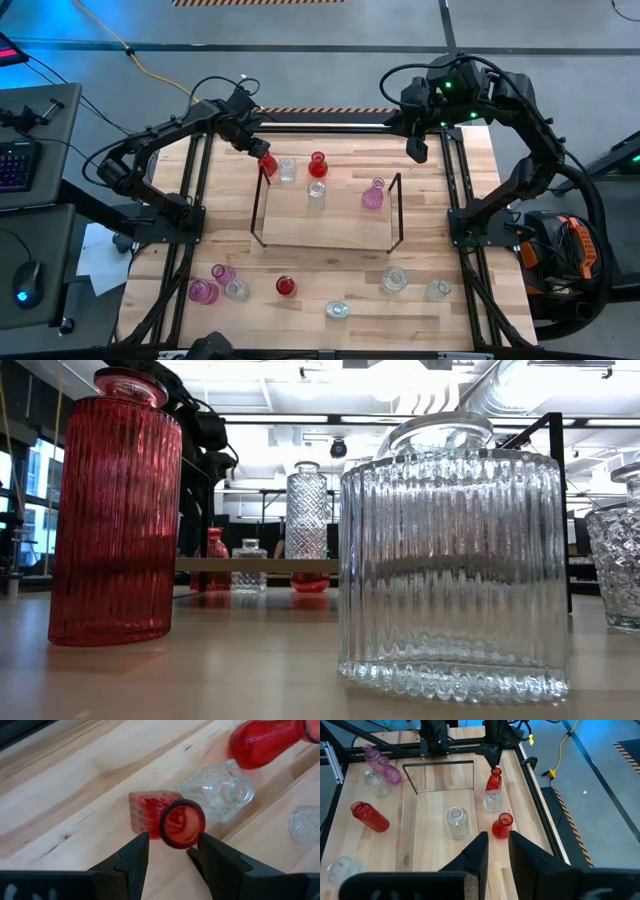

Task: Sort vases onto shelf
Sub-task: Put the red vase on the shelf

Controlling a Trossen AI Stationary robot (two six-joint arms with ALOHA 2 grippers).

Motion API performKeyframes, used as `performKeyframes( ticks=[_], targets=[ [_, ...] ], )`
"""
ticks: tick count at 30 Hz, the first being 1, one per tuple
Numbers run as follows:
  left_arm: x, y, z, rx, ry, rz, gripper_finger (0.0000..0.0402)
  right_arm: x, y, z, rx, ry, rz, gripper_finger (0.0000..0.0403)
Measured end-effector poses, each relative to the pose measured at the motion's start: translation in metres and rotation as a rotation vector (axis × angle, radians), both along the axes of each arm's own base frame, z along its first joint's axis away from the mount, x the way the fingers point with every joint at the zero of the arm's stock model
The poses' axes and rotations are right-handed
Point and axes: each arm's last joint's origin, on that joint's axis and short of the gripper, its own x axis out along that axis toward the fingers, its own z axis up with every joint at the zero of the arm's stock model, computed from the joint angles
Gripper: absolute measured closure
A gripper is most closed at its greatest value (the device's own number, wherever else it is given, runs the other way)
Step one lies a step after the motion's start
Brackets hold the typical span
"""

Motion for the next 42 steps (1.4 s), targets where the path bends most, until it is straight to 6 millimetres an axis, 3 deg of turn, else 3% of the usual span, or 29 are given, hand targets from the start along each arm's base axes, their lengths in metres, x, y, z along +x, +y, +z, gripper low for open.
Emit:
performKeyframes(
  ticks=[19, 42],
  targets=[
    [0.014, 0.005, -0.011, 0.028, 0.018, 0.016, 0.0243, 0.000, 0.000, -0.001, 0.036, 0.000, -0.027, 0.0346],
    [0.013, 0.006, -0.012, -0.026, -0.026, 0.040, 0.0243, -0.001, 0.000, -0.001, 0.044, 0.009, -0.031, 0.0346]
  ],
)
